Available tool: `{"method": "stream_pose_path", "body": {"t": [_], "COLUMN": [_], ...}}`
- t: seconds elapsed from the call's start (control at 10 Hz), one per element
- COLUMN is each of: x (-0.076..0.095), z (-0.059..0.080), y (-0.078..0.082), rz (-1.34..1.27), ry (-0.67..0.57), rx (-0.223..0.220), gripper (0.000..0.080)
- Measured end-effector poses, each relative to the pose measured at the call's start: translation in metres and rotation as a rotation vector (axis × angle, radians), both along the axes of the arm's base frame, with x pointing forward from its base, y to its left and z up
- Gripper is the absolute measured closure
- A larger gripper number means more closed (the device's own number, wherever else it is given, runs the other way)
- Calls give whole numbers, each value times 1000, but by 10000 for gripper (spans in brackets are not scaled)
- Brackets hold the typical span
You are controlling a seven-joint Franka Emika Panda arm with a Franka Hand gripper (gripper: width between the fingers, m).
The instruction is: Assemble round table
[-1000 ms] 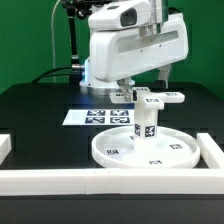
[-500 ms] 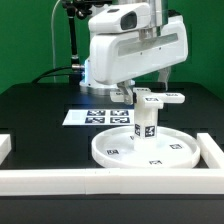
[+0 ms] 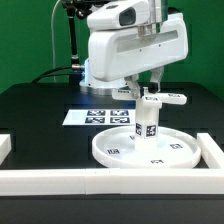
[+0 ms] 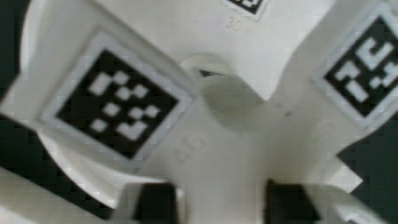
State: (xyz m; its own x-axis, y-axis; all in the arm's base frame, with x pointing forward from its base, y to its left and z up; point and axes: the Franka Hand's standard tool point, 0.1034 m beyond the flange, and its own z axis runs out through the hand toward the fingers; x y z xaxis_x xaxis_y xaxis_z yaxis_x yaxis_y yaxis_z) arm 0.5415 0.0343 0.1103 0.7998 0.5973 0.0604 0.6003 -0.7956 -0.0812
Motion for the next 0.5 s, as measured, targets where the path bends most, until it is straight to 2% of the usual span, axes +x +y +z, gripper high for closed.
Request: {"method": "stream_pose_path", "body": {"t": [0.1, 0.2, 0.5], "x": [0, -1, -1], "z": [2, 0, 0], "y": [-1, -1, -2], "rz": [-30, -30, -31], "ry": [1, 3, 3], "rx": [0, 0, 0], "gripper": [701, 778, 798]}}
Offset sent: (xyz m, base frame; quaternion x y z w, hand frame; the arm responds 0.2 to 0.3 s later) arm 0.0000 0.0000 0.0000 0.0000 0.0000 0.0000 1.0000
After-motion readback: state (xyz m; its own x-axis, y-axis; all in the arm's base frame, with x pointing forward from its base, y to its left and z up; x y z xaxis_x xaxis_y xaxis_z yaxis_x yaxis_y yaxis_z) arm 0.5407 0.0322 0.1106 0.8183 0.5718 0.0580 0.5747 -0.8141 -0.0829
